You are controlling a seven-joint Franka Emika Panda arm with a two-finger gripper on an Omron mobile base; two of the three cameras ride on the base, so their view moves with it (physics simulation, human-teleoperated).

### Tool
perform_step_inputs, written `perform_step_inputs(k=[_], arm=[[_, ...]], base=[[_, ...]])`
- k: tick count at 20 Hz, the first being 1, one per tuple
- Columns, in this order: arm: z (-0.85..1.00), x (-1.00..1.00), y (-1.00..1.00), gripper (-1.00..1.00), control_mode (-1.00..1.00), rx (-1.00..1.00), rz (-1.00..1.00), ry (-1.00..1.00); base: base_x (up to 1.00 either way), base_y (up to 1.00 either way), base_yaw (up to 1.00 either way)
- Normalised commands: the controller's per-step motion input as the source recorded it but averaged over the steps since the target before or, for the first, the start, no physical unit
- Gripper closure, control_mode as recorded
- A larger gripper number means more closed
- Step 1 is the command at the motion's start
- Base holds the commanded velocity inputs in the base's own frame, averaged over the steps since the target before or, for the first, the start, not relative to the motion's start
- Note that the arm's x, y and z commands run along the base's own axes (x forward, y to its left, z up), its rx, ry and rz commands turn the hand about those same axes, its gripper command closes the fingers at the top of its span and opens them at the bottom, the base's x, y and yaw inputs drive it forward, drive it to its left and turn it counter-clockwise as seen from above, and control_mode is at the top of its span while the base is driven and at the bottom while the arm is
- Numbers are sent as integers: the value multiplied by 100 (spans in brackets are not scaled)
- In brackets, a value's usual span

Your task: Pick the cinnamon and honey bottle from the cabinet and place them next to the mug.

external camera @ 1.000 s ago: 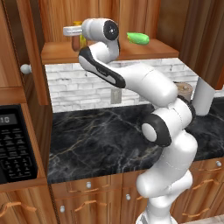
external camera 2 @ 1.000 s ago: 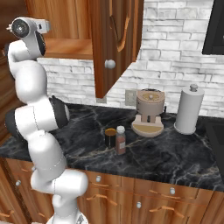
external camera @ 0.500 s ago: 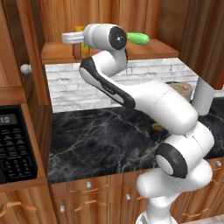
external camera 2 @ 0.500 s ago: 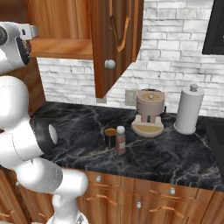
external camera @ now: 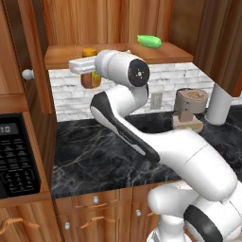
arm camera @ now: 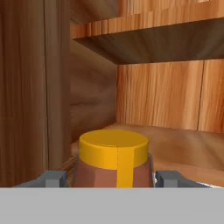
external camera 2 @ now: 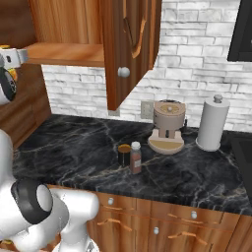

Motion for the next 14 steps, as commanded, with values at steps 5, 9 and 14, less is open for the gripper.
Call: perform_step_inputs(k=[5,9,14], arm=[[-31,-98,0,100,-100,0,2,-2],[-45,-89,-6,100,-100,0,1,0],[-71,-16,-75,100,-100,0,0,-11]], base=[[0,0,0],[0,0,0],[0,0,0]])
